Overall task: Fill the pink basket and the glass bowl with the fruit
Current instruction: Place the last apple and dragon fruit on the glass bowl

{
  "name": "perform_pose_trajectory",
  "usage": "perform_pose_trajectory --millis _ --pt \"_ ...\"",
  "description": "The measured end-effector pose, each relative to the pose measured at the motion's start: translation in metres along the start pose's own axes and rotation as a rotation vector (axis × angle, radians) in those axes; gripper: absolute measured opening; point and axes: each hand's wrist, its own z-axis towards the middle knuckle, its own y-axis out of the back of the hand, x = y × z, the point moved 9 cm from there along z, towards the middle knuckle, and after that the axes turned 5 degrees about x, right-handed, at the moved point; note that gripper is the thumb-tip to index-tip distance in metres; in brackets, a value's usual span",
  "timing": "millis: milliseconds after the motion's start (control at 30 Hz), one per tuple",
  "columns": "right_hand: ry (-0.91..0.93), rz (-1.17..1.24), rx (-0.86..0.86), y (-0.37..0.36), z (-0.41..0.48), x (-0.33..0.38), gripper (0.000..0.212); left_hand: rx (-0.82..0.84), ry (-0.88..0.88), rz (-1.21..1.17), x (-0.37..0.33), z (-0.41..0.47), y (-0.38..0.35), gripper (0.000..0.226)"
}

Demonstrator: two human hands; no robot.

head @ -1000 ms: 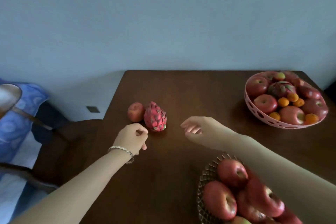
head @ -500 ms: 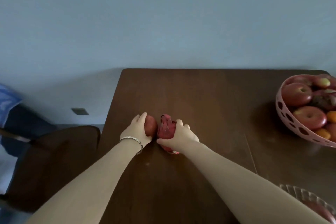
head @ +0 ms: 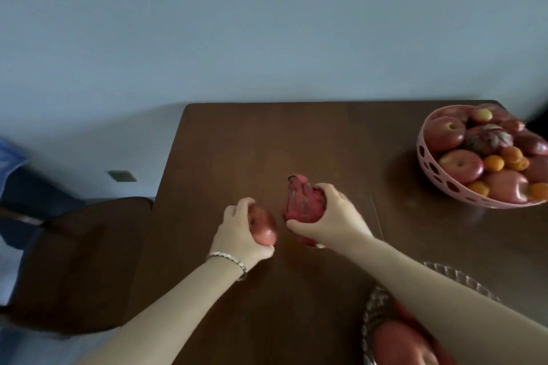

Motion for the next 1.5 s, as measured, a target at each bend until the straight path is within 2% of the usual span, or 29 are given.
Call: perform_pose_trajectory --millis 233,367,533,667,800,967,1100,1233,1333,1400,1500 --pt "-0.023 0.172 -0.137 0.123 -0.115 -0.09 0.071 0.102 -0.312 -0.059 -0.126 -0.115 -0.077 0.083" --pt "-0.057 0.236 -0.153 0.161 -0.164 -0.146 0.068 0.132 -0.418 0.142 -0.177 -0.15 -0.129 0.081" --pt "-0.097 0.273 -0.185 0.182 -0.202 -0.197 0.067 0.199 -0.331 0.272 -0.186 -0.158 -0.174 0.085" --pt "-0.109 0.335 -0.202 0.185 -0.219 -0.222 0.073 0.187 -0.298 0.331 -0.186 -0.165 -0.182 0.084" --pt "-0.085 0.356 -0.21 0.185 -0.228 -0.229 0.072 0.191 -0.225 0.51 -0.184 -0.176 -0.192 0.088" --pt "-0.071 0.38 -0.21 0.18 -0.232 -0.232 0.072 0.145 -0.037 0.513 -0.175 -0.181 -0.201 0.094" --pt "-0.066 0.403 -0.193 0.171 -0.238 -0.236 0.068 0.149 -0.041 0.6 -0.181 -0.185 -0.197 0.099" --pt "-0.122 0.501 -0.19 0.16 -0.246 -0.251 0.066 0.204 -0.022 0.302 -0.175 -0.178 -0.184 0.08" --pt "-0.191 0.66 -0.181 0.15 -0.253 -0.266 0.058 0.087 0.004 0.029 -0.165 -0.161 -0.165 0.062" --pt "-0.238 0.737 -0.158 0.142 -0.257 -0.274 0.055 0.031 0.148 -0.156 -0.14 -0.143 -0.161 0.061" --pt "-0.279 0.791 -0.121 0.131 -0.26 -0.279 0.055 0.127 0.404 -0.431 -0.097 -0.132 -0.185 0.049"
